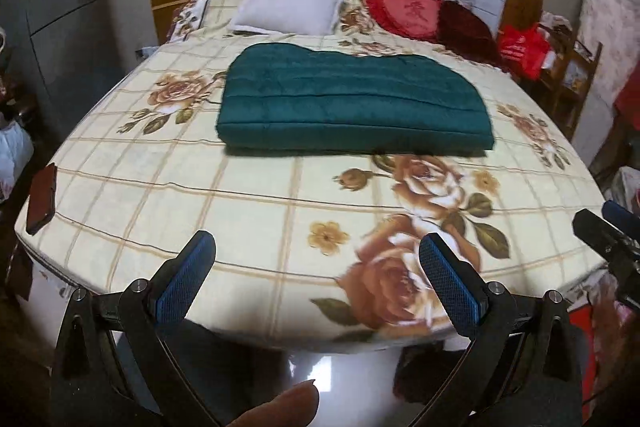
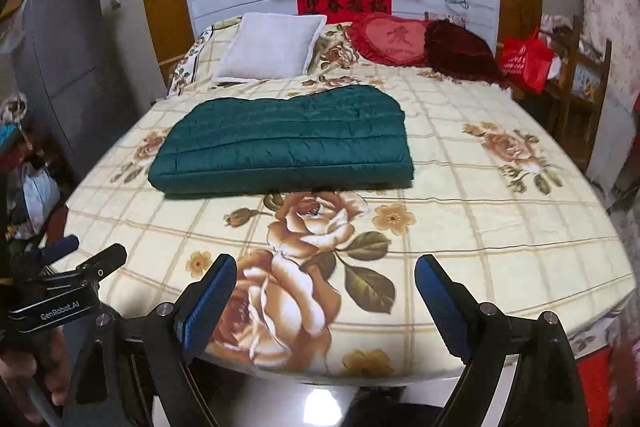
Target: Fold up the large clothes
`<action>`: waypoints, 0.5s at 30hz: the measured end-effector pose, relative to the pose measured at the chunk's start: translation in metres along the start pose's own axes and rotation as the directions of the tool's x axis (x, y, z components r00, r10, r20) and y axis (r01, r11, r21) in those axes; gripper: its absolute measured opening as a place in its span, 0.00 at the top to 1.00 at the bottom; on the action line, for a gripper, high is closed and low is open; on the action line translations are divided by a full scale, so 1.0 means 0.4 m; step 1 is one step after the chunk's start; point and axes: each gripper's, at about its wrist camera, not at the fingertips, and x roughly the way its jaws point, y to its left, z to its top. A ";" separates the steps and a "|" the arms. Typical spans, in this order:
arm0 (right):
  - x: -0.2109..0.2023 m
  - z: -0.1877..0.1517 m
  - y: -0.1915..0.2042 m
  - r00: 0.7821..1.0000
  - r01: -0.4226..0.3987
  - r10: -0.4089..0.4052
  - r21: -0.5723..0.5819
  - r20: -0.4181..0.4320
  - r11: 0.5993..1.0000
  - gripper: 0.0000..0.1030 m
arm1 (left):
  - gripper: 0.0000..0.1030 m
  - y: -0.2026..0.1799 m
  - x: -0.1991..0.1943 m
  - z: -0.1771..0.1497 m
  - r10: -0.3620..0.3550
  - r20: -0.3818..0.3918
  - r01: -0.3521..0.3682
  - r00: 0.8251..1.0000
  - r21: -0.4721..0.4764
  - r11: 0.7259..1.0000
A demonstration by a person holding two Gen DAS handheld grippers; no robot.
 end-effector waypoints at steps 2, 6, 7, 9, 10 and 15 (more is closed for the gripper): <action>-0.021 -0.008 0.003 1.000 -0.001 0.001 -0.007 0.011 1.000 0.14 | 0.01 -0.010 -0.012 -0.003 -0.001 0.007 0.001 1.000 0.012 1.000; -0.057 -0.017 0.001 0.998 0.032 -0.031 -0.019 0.048 0.999 0.14 | 0.01 -0.015 -0.029 -0.002 -0.009 0.005 0.009 1.000 0.004 1.000; -0.062 -0.015 0.003 0.998 0.034 -0.033 -0.018 0.054 0.999 0.14 | 0.01 -0.015 -0.034 -0.001 -0.009 0.007 0.009 1.000 0.000 1.000; -0.070 -0.013 -0.001 0.998 0.032 -0.031 -0.010 0.062 0.999 0.14 | 0.01 -0.015 -0.043 0.001 -0.008 0.017 0.008 1.000 0.001 1.000; -0.072 -0.012 0.000 0.997 0.034 -0.034 -0.009 0.064 0.999 0.14 | 0.01 -0.016 -0.046 0.001 -0.004 0.021 0.004 1.000 0.004 1.000; -0.071 -0.008 -0.002 0.997 0.032 -0.032 -0.006 0.066 0.999 0.14 | 0.01 -0.015 -0.046 0.003 -0.003 0.020 0.003 1.000 0.008 1.000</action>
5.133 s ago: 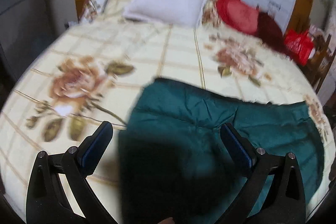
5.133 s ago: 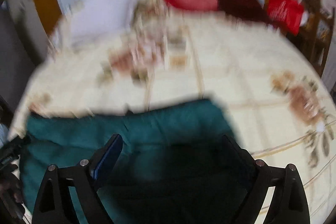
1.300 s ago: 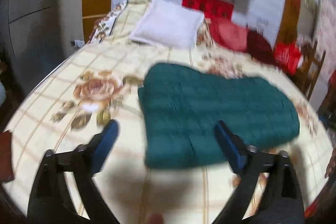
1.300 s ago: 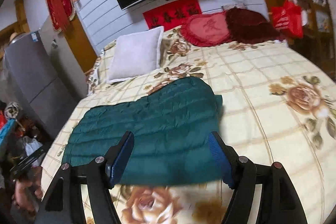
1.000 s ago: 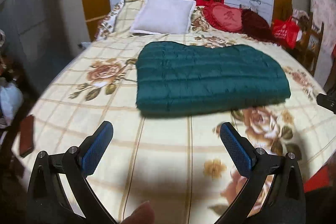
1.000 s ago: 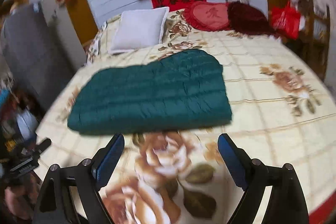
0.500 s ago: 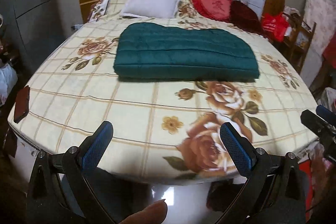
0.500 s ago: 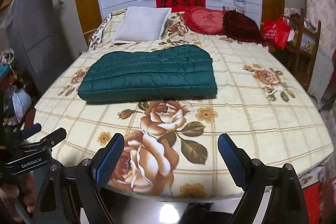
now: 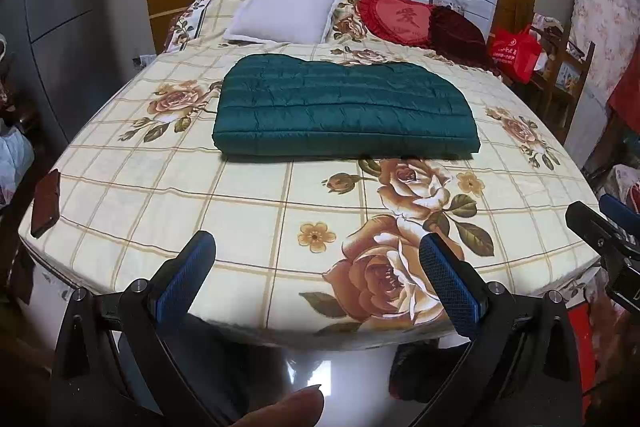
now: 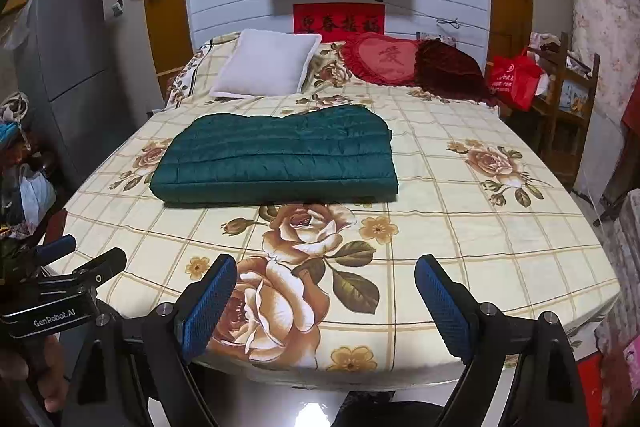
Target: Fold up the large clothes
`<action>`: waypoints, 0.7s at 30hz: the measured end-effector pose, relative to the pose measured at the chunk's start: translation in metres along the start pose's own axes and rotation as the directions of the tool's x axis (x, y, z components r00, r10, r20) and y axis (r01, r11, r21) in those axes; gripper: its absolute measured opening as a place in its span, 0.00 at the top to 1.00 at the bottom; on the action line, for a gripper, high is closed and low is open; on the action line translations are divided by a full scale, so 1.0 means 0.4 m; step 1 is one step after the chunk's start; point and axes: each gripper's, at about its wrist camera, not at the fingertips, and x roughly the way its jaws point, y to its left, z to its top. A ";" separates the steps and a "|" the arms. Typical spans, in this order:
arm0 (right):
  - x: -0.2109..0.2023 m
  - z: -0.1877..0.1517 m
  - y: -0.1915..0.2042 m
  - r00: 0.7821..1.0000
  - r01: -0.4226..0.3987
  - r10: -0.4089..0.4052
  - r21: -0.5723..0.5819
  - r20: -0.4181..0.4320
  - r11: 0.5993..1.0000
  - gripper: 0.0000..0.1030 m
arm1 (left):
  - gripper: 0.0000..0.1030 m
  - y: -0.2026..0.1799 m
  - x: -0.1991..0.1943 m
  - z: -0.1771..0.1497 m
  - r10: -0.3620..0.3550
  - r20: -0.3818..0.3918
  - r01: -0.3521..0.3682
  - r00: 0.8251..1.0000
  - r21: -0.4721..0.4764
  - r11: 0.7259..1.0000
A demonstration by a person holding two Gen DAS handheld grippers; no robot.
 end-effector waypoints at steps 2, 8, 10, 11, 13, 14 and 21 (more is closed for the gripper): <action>0.001 -0.001 0.003 1.000 -0.007 0.007 -0.002 0.000 1.000 0.14 | 0.01 -0.002 0.002 -0.001 0.005 -0.001 -0.005 1.000 0.003 1.000; 0.005 -0.002 0.011 1.000 -0.011 0.011 -0.010 -0.001 1.000 0.14 | 0.01 -0.002 0.006 -0.004 0.002 -0.008 -0.002 1.000 0.004 1.000; 0.007 -0.001 0.010 1.000 -0.009 0.009 -0.010 -0.001 1.000 0.14 | 0.01 -0.001 0.008 -0.005 0.006 -0.009 -0.006 1.000 0.003 1.000; 0.007 -0.001 0.010 1.000 -0.012 0.012 -0.011 -0.002 1.000 0.14 | 0.01 0.000 0.008 -0.005 0.004 -0.011 -0.004 1.000 0.001 1.000; 0.008 -0.002 0.011 1.000 -0.014 0.014 -0.012 -0.002 1.000 0.14 | 0.01 0.000 0.010 -0.005 0.003 -0.014 -0.003 1.000 0.000 1.000; 0.008 -0.001 0.011 1.000 -0.014 0.014 -0.012 -0.001 1.000 0.14 | 0.01 -0.001 0.009 -0.005 0.003 -0.013 -0.003 1.000 0.001 1.000; 0.008 -0.001 0.017 1.000 -0.013 0.013 -0.015 0.002 1.000 0.14 | 0.01 -0.002 0.014 -0.007 -0.006 -0.022 0.006 1.000 0.001 1.000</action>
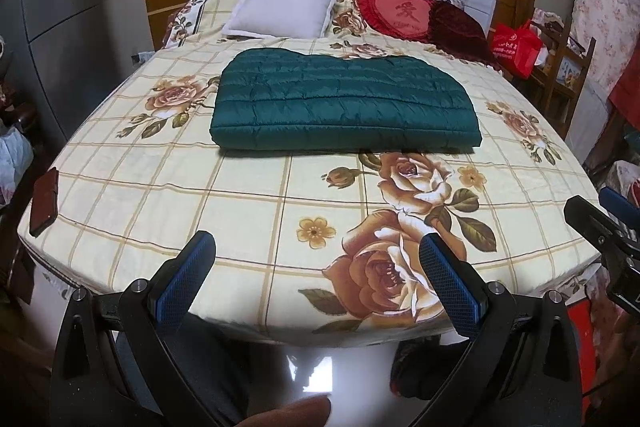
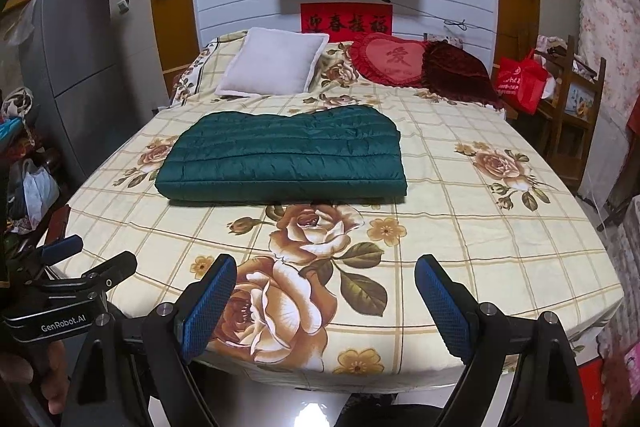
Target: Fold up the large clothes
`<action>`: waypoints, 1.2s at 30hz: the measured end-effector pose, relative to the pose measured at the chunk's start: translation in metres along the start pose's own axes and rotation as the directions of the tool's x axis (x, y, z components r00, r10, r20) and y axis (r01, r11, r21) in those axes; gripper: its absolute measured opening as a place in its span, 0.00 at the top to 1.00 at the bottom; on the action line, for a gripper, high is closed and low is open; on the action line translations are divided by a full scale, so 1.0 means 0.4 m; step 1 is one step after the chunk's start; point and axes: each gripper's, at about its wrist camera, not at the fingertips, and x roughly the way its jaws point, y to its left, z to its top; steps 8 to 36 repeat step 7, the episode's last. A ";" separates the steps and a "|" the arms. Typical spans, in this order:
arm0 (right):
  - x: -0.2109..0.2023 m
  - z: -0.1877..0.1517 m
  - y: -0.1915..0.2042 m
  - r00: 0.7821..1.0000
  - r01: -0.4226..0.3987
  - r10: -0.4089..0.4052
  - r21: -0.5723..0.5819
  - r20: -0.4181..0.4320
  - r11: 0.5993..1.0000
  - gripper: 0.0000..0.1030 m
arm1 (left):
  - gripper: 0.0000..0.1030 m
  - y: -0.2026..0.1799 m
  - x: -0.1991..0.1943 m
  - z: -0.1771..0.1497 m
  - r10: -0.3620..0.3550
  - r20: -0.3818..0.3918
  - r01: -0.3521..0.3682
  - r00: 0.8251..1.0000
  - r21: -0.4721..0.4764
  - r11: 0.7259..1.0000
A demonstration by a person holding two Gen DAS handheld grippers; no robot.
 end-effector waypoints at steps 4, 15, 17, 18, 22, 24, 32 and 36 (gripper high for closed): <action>0.006 -0.003 0.003 1.000 -0.003 0.003 0.000 -0.002 1.000 0.14 | 0.01 0.002 0.005 -0.006 -0.008 -0.003 0.008 1.000 -0.005 1.000; 0.008 -0.008 0.002 1.000 -0.007 0.007 0.002 -0.003 1.000 0.14 | 0.01 -0.002 0.007 -0.008 0.011 0.005 -0.011 1.000 0.005 1.000; 0.008 -0.008 0.002 1.000 -0.007 0.007 0.002 -0.003 1.000 0.14 | 0.01 -0.002 0.007 -0.008 0.011 0.005 -0.011 1.000 0.005 1.000; 0.008 -0.008 0.002 1.000 -0.007 0.007 0.002 -0.003 1.000 0.14 | 0.01 -0.002 0.007 -0.008 0.011 0.005 -0.011 1.000 0.005 1.000; 0.008 -0.008 0.002 1.000 -0.007 0.007 0.002 -0.003 1.000 0.14 | 0.01 -0.002 0.007 -0.008 0.011 0.005 -0.011 1.000 0.005 1.000; 0.008 -0.008 0.002 1.000 -0.007 0.007 0.002 -0.003 1.000 0.14 | 0.01 -0.002 0.007 -0.008 0.011 0.005 -0.011 1.000 0.005 1.000; 0.008 -0.008 0.002 1.000 -0.007 0.007 0.002 -0.003 1.000 0.14 | 0.01 -0.002 0.007 -0.008 0.011 0.005 -0.011 1.000 0.005 1.000; 0.008 -0.008 0.002 1.000 -0.007 0.007 0.002 -0.003 1.000 0.14 | 0.01 -0.002 0.007 -0.008 0.011 0.005 -0.011 1.000 0.005 1.000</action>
